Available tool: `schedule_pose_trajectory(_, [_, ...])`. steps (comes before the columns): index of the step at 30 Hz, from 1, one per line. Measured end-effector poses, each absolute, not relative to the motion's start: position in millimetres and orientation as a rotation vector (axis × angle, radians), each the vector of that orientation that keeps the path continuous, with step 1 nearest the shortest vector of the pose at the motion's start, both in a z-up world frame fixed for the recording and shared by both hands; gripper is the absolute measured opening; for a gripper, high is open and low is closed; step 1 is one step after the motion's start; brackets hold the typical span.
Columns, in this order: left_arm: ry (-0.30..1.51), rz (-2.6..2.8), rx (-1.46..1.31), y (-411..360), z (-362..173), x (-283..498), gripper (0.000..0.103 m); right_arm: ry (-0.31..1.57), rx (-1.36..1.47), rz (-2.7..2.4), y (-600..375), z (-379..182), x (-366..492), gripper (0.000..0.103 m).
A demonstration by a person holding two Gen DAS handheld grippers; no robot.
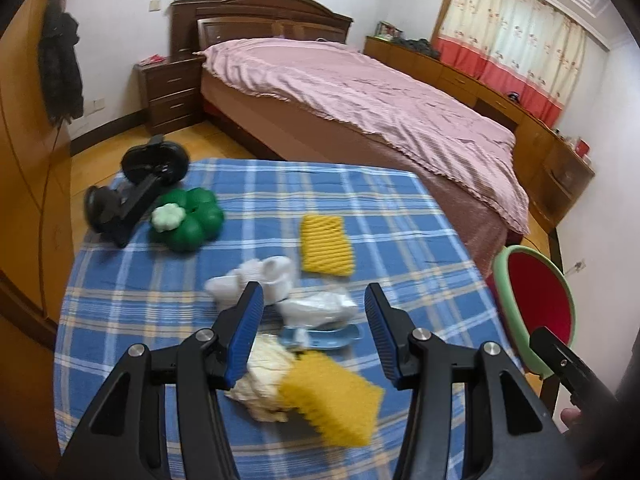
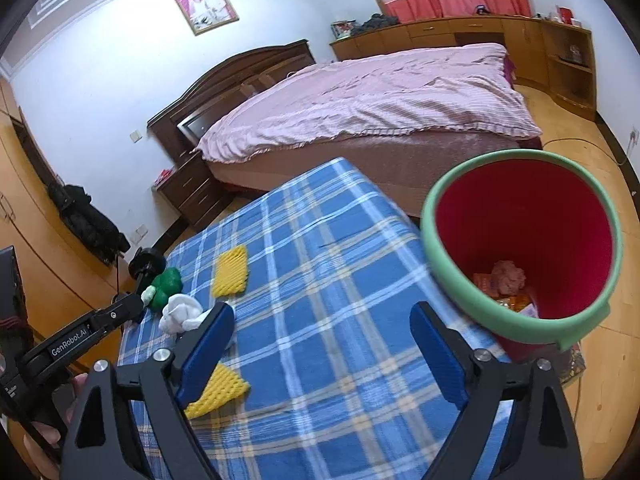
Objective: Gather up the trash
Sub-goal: 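Move both tools back over the table toward the remaining items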
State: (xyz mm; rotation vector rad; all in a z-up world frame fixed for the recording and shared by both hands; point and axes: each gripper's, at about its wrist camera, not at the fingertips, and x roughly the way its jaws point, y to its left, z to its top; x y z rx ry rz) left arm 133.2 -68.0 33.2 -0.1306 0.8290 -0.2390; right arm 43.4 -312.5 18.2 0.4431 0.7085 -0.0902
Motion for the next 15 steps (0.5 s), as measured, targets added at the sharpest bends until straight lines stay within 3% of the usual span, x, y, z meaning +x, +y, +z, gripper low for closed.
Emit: schedule_pose_trajectory(15, [0.886, -0.138, -0.181, -23, 2, 148, 0.061, 0.783, 0.396, -0.055, -275, -1, 81, 0.095])
